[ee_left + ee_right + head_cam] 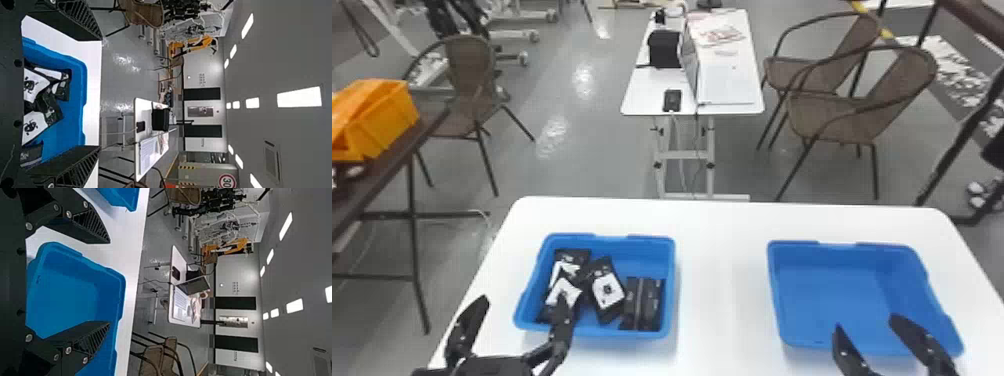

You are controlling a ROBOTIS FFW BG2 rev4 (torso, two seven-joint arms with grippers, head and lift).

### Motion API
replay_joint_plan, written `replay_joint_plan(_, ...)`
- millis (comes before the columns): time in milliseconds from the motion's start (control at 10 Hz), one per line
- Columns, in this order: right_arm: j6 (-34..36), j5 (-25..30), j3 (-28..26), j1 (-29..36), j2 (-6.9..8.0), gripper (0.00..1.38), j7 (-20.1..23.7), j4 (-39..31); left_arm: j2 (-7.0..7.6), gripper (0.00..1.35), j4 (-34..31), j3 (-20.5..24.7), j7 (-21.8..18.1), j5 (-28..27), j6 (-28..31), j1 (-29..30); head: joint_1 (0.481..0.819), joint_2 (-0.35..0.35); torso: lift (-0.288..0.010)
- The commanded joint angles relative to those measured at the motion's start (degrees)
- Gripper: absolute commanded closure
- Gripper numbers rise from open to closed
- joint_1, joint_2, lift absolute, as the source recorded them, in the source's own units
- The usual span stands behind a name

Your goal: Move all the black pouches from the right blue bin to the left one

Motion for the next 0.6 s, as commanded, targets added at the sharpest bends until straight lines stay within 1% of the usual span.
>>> replay_joint_plan(0, -0.08, -0.13, 0.00, -0.04, 0.05, 0.32, 0.00, 0.08, 0.05, 0.03, -0.07, -0.02, 0.00, 0.13, 0.15, 0.02, 0.695, 0.085, 0.000)
replay_joint_plan(500, -0.08, -0.39, 0.00, -0.12, 0.05, 0.32, 0.09, 0.26, 0.14, 0.03, -0.07, -0.02, 0.00, 0.30, 0.15, 0.10, 0.695, 0.086, 0.000)
